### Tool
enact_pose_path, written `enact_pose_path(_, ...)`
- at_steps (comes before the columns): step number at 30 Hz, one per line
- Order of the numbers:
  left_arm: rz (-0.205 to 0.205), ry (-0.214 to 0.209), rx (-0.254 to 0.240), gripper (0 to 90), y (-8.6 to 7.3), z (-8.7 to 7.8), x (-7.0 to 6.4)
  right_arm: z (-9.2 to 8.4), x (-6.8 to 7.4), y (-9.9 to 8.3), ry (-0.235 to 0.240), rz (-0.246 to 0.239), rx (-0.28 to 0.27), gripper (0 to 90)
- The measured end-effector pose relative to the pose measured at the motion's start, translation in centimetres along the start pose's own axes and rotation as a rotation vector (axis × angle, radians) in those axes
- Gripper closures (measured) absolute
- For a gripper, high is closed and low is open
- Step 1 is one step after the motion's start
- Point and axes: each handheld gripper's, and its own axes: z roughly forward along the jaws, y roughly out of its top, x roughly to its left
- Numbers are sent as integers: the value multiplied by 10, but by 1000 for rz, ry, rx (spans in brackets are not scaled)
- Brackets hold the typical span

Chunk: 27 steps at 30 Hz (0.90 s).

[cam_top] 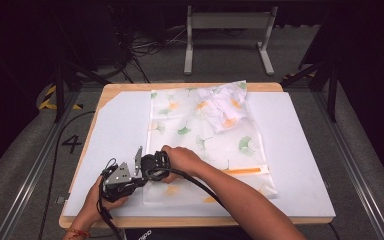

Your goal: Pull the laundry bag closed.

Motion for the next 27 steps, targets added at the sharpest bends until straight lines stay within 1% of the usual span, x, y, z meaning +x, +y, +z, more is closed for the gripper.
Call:
enact_pose_path(2,26,13,35,900,2,2,-2,0,1,0,-8,-1,-1,832)
enact_pose_path(4,-6,9,30,900,2,4,-1,0,2,-1,-10,-8,4,832)
enact_pose_path(6,-20,5,33,900,2,4,-2,0,2,-1,-6,0,5,832)
enact_pose_path(7,-39,-2,30,900,2,5,-1,0,3,-1,-6,8,5,832)
enact_pose_path(8,-49,-3,27,900,2,5,-1,0,4,0,-2,11,8,832)
enact_pose_path(9,-49,-1,29,900,2,5,-1,0,7,0,20,47,-3,832)
enact_pose_path(12,-56,5,27,900,3,5,-2,0,7,-1,24,68,-13,833)
enact_pose_path(14,-62,-1,26,900,2,5,-1,-1,10,-2,15,75,-18,834)
enact_pose_path(15,-68,-1,20,900,1,5,-1,-1,12,-2,-3,101,-18,841)
enact_pose_path(16,-37,-4,43,900,2,4,1,-1,12,-4,-13,102,-21,841)
enact_pose_path(17,-42,-3,41,900,2,4,0,-2,6,-8,-23,32,-11,842)
enact_pose_path(21,-41,-2,42,900,2,4,0,-2,8,-8,-39,37,-13,843)
enact_pose_path(23,-41,3,41,900,2,4,0,-2,8,-8,-36,50,-9,843)
enact_pose_path(24,-42,-1,41,900,2,4,0,-3,7,-8,-30,57,-7,843)
enact_pose_path(27,-44,-3,40,900,2,4,0,-3,8,-8,-26,62,-1,844)
